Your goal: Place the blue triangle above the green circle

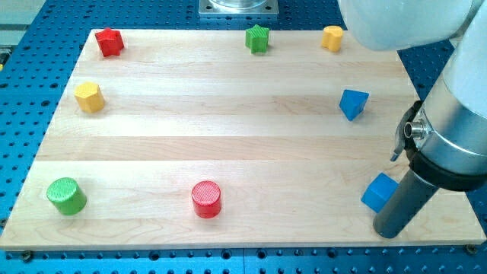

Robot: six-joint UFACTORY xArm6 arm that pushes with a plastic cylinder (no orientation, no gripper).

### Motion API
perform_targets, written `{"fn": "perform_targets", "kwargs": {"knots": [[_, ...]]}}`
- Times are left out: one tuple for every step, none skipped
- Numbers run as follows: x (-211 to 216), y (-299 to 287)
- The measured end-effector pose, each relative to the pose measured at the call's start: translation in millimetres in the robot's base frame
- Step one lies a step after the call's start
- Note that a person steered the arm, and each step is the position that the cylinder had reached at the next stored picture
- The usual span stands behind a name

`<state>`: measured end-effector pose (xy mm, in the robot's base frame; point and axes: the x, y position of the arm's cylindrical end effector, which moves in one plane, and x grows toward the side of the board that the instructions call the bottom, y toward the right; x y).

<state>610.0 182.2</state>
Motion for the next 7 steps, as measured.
{"fn": "perform_targets", "kwargs": {"knots": [[0,0],[8,-1],[8,-27],[-13,-98],[-44,-105],[-74,-56],[-102,21]]}}
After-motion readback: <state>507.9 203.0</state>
